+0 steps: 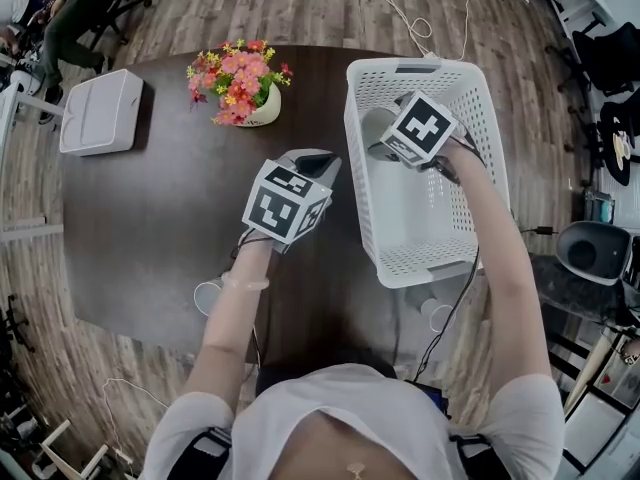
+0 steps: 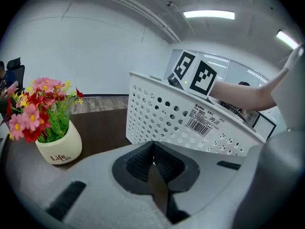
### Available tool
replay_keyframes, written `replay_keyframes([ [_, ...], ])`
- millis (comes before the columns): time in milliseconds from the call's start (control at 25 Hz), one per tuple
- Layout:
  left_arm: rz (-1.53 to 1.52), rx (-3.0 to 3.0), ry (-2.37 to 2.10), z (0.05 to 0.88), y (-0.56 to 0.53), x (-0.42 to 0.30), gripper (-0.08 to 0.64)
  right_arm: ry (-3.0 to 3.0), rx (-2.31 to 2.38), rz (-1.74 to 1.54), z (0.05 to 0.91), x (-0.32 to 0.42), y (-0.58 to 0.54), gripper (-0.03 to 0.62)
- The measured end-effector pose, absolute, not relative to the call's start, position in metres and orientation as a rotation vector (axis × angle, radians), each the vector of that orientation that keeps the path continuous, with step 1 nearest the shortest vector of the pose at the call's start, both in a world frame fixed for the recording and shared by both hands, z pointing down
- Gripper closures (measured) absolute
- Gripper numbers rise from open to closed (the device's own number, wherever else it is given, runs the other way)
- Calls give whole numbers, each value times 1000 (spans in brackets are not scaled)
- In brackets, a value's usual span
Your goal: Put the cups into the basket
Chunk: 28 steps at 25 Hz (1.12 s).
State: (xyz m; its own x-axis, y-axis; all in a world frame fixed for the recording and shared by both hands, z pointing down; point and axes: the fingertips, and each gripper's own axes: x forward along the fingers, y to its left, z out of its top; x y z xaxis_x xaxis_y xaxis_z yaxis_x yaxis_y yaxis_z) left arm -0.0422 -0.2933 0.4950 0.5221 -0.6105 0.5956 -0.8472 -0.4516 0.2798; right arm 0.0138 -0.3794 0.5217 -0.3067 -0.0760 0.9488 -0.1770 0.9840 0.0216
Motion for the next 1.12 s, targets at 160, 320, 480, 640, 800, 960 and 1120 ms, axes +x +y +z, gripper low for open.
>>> replay_keyframes([
  [160, 560, 2220, -1202, 482, -284, -41, 549, -1894, 198, 105, 507, 18, -367, 150],
  [320, 569, 2242, -1218, 468, -274, -38, 549, -1889, 259, 109, 491, 25, -357, 152],
  [480, 567, 2255, -1231, 455, -260, -33, 549, -1863, 292, 98, 482, 39, -344, 155],
  [640, 569, 2264, -1243, 445, -247, -30, 549, -1869, 336, 90, 472, 51, -330, 227],
  [800, 566, 2283, -1249, 435, -237, -22, 549, -1894, 428, -38, 453, 61, -323, 580],
  [960, 556, 2298, -1250, 426, -224, -15, 549, -1943, 462, -24, 435, 69, -307, 580],
  [1120, 534, 2322, -1242, 413, -209, -5, 549, -1977, 503, -6, 410, 77, -287, 580],
])
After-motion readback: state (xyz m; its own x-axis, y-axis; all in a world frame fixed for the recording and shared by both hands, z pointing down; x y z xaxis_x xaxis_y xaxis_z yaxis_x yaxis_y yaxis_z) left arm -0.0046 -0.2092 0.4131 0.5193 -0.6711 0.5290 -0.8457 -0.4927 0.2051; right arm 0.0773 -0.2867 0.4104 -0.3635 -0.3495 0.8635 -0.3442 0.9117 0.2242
